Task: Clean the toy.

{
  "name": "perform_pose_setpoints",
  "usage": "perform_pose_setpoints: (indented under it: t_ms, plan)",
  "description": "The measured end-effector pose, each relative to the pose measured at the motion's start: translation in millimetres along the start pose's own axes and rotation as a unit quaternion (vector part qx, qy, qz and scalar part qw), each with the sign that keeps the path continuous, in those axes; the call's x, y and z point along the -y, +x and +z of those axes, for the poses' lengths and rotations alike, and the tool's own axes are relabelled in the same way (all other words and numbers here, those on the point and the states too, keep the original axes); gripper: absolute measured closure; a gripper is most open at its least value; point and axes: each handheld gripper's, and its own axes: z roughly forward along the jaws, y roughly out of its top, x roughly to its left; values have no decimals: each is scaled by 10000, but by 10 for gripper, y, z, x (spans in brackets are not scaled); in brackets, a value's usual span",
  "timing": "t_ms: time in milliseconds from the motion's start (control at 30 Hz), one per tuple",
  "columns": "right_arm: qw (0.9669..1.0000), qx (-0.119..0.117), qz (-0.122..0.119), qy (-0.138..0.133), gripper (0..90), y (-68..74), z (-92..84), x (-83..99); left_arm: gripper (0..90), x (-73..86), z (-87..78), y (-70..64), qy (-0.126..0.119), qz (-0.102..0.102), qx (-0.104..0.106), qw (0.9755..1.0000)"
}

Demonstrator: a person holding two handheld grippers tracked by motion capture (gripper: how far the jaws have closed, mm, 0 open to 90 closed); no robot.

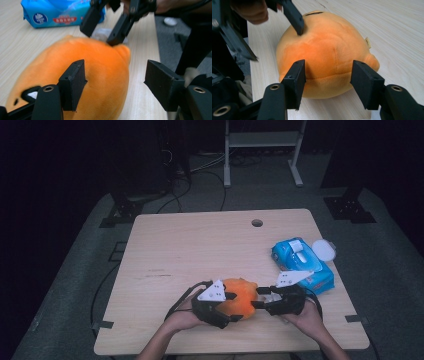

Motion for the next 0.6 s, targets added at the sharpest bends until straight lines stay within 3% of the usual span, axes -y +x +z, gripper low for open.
perform_pose_setpoints:
  t_ms: [133, 267, 433, 600]
  plan:
    - [9999, -65, -101, 105, 441, 13, 32, 20, 240, -29, -37, 24, -218, 27, -458, 9987]
    - [9996, -84, -250, 139, 440, 41, 36, 34, 204, -21, -12, 58, -289, -13, -693, 9972]
    - [9990, -167, -382, 148, 438, 64, 50, 57, 171, 9, 74, 93, -191, 39, -919, 9956]
    - [9984, -209, -504, 152, 434, 86, 61, 67, 164, 61, 142, 140, -151, -92, -900, 9958]
